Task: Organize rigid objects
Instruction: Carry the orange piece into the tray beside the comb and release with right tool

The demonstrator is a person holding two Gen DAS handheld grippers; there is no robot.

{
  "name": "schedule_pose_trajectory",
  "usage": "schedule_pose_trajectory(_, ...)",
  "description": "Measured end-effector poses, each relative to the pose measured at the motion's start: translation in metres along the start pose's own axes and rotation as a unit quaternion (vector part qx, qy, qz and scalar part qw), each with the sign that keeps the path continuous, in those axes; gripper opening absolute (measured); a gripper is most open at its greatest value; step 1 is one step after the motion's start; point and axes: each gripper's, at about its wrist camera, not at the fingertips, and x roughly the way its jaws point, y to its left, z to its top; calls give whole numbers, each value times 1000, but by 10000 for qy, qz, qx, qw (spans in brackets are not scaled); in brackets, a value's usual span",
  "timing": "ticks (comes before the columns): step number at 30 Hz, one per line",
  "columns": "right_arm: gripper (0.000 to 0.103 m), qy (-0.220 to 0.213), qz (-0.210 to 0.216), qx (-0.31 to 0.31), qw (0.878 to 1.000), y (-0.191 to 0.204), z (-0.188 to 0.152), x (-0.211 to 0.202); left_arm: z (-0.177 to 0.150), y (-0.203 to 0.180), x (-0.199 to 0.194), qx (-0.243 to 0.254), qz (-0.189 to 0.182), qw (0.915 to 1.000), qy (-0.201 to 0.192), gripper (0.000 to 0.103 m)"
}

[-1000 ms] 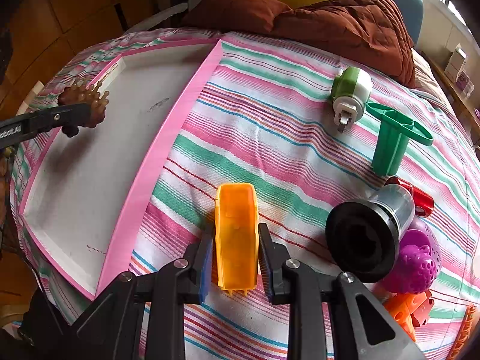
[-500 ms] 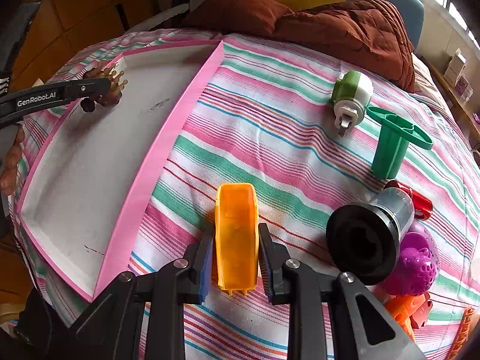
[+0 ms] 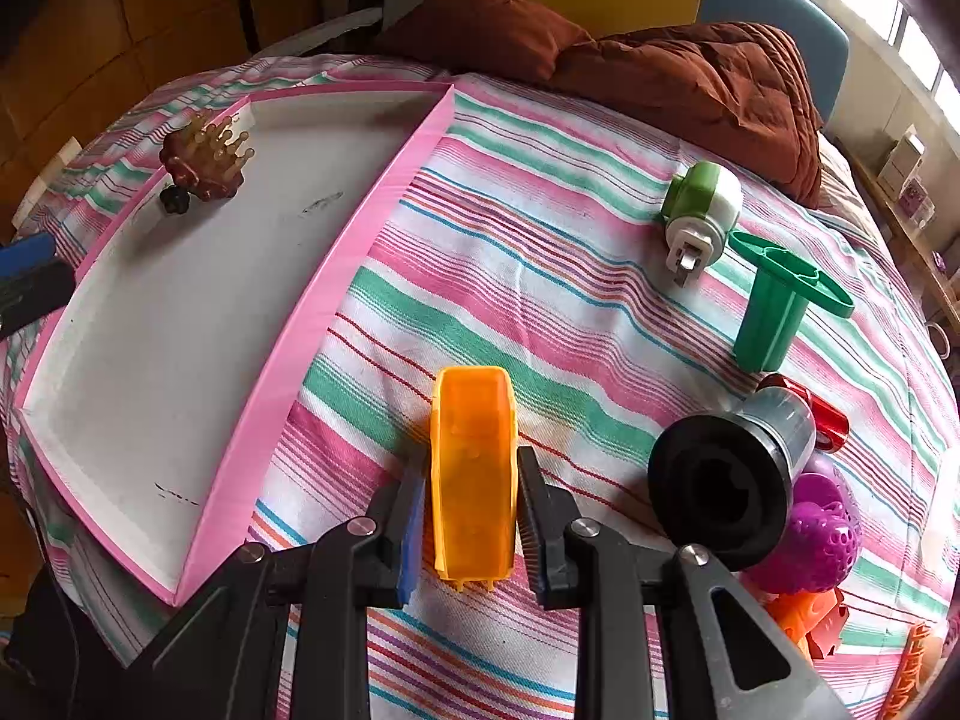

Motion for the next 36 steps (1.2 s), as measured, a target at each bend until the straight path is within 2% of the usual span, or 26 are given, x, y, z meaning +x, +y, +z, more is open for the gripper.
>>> schedule_pose_trajectory(11, 26, -116, -128, -34, 9998, 2, -1, 0, -26, 3, -21, -78, 230, 9997, 64, 65)
schedule_pose_trajectory(19, 26, -143, -90, 216, 9996, 3, -9, -2, -32, 20, -28, -237, 367, 9990, -9, 65)
schedule_pose_trajectory(23, 26, -17, -153, 392, 9991, 3, -4, -3, -35, 28, -31, -342, 366, 9987, -38, 65)
schedule_pose_trajectory(26, 26, -171, -224, 558, 9980, 1, 6, -16, -37, 34, -33, -396, 366, 9985, -60, 65)
schedule_pose_trajectory(31, 26, -591, 81, 721, 9956, 10, 30, -49, -39, 45, -32, -540, 352, 9979, -53, 65)
schedule_pose_trajectory(36, 26, -609, 659, 501, 9947, 48, 52, -54, -42, 55, -33, -648, 392, 9971, -79, 65)
